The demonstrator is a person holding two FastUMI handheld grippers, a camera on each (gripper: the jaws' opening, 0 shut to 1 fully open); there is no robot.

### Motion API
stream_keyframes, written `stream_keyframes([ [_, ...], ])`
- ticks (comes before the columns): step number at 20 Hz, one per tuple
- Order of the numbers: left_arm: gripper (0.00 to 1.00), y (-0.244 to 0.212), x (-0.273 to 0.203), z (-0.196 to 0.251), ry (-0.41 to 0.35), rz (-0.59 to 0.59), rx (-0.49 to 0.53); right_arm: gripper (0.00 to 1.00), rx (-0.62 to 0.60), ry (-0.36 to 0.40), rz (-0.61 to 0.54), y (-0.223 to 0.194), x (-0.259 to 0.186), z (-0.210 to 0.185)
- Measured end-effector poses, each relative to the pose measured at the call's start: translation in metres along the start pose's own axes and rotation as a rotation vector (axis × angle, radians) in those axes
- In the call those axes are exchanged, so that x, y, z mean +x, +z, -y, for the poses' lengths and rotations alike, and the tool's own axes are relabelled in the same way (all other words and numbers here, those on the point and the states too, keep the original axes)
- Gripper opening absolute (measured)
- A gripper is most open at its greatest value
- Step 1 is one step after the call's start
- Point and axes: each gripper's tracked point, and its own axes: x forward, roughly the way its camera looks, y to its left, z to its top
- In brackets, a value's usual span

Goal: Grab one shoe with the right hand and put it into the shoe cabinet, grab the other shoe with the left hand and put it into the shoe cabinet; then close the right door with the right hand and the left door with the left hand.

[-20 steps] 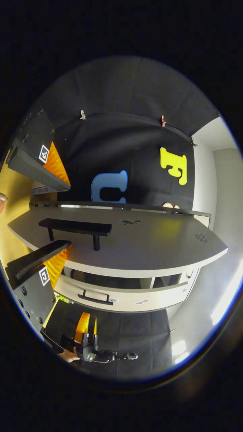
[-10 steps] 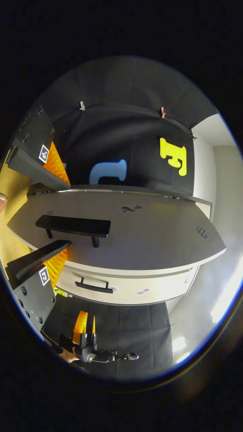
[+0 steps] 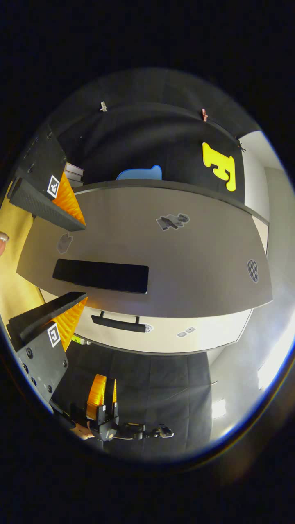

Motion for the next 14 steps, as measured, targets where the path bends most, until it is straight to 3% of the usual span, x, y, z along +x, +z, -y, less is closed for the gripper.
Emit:
stream_keyframes([
  [9, 0.95, 0.016, -0.021, 0.019, -0.004, 0.031, 0.07, 0.98, 0.003, -0.019, 0.009, 0.002, -0.018, 0.003],
  [14, 0.92, 0.019, -0.037, 0.015, 0.004, 0.058, 0.053, 0.98, -0.01, -0.021, 0.018, 0.005, -0.028, -0.012],
])
